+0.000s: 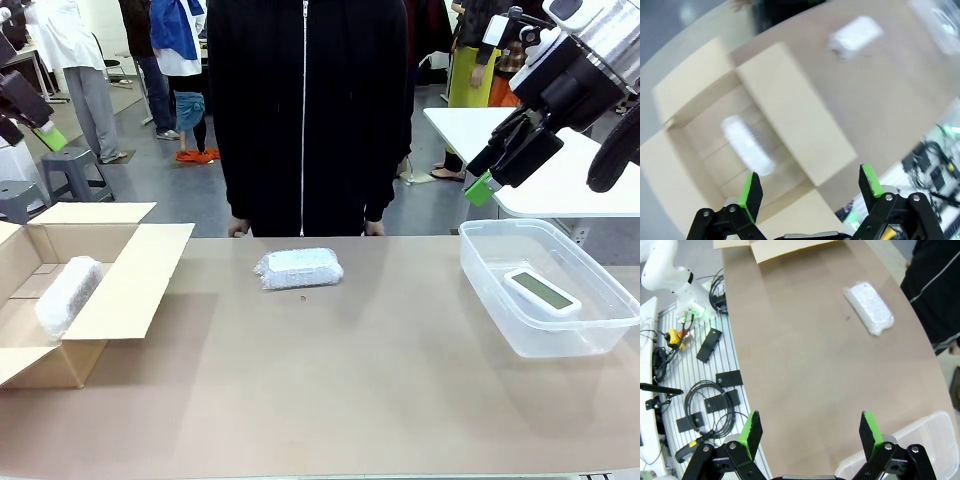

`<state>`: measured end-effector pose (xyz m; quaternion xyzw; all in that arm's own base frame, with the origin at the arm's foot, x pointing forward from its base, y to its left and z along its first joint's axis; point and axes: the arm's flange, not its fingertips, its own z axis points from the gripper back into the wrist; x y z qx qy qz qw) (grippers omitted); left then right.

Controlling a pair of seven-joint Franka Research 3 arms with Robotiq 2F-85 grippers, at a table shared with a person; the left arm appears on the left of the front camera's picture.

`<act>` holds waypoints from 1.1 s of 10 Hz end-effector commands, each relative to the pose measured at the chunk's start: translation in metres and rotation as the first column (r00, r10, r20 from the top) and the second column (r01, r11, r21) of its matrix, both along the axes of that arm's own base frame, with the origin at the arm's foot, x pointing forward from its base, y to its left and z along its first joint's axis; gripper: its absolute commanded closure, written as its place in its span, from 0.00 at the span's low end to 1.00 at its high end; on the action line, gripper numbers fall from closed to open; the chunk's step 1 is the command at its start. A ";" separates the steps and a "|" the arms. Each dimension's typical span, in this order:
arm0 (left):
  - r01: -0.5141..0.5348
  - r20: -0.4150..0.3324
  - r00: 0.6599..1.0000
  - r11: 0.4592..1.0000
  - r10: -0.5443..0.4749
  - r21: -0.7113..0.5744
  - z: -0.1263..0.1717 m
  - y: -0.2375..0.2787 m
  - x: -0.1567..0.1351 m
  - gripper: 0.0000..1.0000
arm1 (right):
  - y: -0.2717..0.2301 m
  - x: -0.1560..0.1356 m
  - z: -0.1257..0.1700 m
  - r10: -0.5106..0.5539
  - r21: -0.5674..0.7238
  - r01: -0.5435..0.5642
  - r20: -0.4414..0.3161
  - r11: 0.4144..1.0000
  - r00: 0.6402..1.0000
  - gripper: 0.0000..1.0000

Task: Separate and place wrapped and unwrapped clocks.
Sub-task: Pick up the Digital clock indicated by the person.

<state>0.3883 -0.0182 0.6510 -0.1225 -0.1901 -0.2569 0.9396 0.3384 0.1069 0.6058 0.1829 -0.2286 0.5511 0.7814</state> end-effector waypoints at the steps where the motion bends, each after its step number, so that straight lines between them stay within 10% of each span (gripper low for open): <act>1: 0.214 -0.073 0.970 0.959 -0.231 -0.187 0.001 0.041 -0.041 0.00 | 0.000 0.001 0.000 0.014 0.017 -0.014 -0.001 1.000 1.000 0.00; 6: 0.515 0.064 0.850 0.800 -0.523 -0.309 -0.052 0.025 -0.083 0.00 | 0.000 0.001 0.000 0.014 0.017 -0.014 -0.001 1.000 1.000 0.00; 11: 0.456 0.315 0.847 0.890 -0.428 -0.016 -0.058 0.009 -0.096 0.00 | 0.000 0.001 0.000 0.014 0.017 -0.014 -0.001 1.000 1.000 0.00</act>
